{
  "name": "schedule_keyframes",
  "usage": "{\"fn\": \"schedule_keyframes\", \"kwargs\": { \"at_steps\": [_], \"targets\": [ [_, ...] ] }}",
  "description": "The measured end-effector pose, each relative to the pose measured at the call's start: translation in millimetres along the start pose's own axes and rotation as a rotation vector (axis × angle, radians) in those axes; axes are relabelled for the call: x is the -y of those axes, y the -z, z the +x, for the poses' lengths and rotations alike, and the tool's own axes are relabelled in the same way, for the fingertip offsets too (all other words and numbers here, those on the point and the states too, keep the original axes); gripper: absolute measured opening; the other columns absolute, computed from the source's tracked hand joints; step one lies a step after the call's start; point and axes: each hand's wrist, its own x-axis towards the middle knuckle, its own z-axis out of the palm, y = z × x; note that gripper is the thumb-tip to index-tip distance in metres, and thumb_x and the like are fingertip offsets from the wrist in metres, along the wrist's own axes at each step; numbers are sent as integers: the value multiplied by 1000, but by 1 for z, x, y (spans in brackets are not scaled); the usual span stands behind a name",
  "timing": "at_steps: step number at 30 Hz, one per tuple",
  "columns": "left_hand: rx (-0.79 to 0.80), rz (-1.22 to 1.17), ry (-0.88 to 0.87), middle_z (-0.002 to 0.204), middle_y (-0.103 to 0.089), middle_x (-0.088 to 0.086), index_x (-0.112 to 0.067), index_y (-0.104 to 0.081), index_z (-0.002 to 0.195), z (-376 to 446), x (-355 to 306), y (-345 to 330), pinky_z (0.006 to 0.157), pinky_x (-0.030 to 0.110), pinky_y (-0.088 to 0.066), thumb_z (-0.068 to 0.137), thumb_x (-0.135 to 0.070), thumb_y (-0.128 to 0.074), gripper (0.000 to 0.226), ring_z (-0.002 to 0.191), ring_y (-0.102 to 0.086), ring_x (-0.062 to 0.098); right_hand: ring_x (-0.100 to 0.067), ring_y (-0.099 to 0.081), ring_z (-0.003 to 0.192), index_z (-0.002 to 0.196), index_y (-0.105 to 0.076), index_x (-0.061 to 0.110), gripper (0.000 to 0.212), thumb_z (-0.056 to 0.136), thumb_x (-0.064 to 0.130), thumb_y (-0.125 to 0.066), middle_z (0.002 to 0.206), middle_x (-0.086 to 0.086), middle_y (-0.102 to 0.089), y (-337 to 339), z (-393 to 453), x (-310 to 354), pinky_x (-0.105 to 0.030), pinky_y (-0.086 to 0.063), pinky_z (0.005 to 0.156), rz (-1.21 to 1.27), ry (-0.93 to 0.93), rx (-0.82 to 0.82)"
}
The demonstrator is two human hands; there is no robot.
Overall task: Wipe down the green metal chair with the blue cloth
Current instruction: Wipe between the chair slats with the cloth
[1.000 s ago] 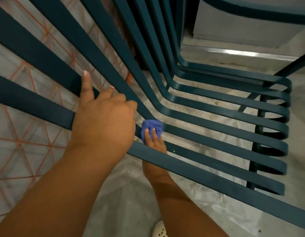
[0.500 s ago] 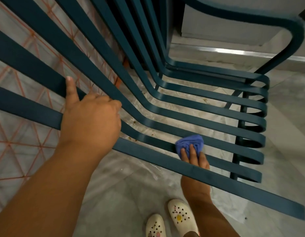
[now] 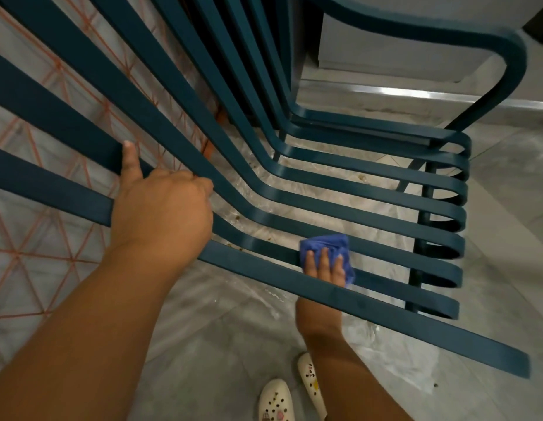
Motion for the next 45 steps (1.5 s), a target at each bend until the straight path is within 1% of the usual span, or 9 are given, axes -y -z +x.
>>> {"fn": "schedule_keyframes", "kwargs": {
  "at_steps": [6, 11, 18, 24, 30, 33, 37, 41, 45],
  "targets": [
    [14, -7, 2, 72, -58, -5, -30, -67, 100, 0, -1, 2, 113, 55, 0, 86, -22, -52, 22, 78, -56, 22, -36, 16, 145, 152, 9, 23, 70, 101, 45, -34, 158, -6, 19, 6, 41, 94, -49, 17, 108, 37, 245, 218],
    [16, -16, -20, 77, -61, -5, -29, -64, 100, 0, -1, 3, 115, 54, -3, 87, -23, -51, 19, 80, -57, 21, -29, -26, 142, 150, -25, 21, 49, 102, 22, -38, 156, -11, -26, 52, 33, 120, -34, -20, 116, 892, 261, 391],
    [11, -46, -29, 91, -65, -3, -26, -63, 105, -3, -3, 8, 115, 53, -3, 89, -34, -44, 25, 90, -58, 21, -25, -58, 109, 128, -57, 12, 33, 96, 9, -52, 123, -10, -60, 96, -12, 138, -42, -44, 100, 1152, 511, -26],
    [-23, -109, -39, 86, -65, -1, -24, -64, 97, -3, -3, 9, 114, 50, -6, 86, -31, -47, 21, 85, -59, 23, 6, -56, 57, 78, -48, 26, 25, 102, 19, -44, 57, 19, -59, 106, -25, 141, -4, -42, 59, 1149, 382, 41],
    [-105, -422, -147, 101, -68, 3, -18, -66, 114, -14, 5, 16, 109, 42, -25, 88, -14, -55, 29, 93, -60, 28, -7, -47, 62, 80, -59, 13, 27, 100, 13, -41, 71, -3, -54, 114, -95, 119, -21, -40, 69, 1267, 230, 320],
    [-160, -638, -121, 106, -67, 6, -12, -67, 114, -20, 17, 30, 95, 44, -43, 85, -6, -59, 31, 99, -58, 30, 4, -62, 88, 115, -60, 39, 35, 99, 13, -44, 93, 25, -67, 128, -124, 103, -11, -47, 78, 1406, 286, 364],
    [-264, -707, -12, 114, -63, 7, -15, -64, 117, -25, 44, 50, 90, 31, -36, 89, -7, -55, 31, 106, -54, 25, 6, -56, 112, 130, -53, 39, 44, 92, 18, -49, 117, 31, -60, 162, -155, 99, -12, -44, 92, 1343, 568, -16],
    [-411, -517, 76, 116, -62, 13, -13, -64, 115, -26, 72, 70, 105, 43, -32, 86, -11, -55, 30, 119, -46, 34, -21, -31, 141, 143, -40, 26, 53, 91, 16, -44, 150, 2, -40, 172, -138, 118, -34, -22, 117, 859, 706, -427],
    [-336, -344, 250, 143, -39, 21, -7, -54, 128, -38, 78, 81, 115, 52, -12, 80, -11, -64, 49, 140, -19, 38, -33, -15, 145, 152, -5, 33, 76, 92, 6, -44, 162, -2, -8, 159, -108, 118, -47, -17, 118, 379, 636, -213]
  ]
}}
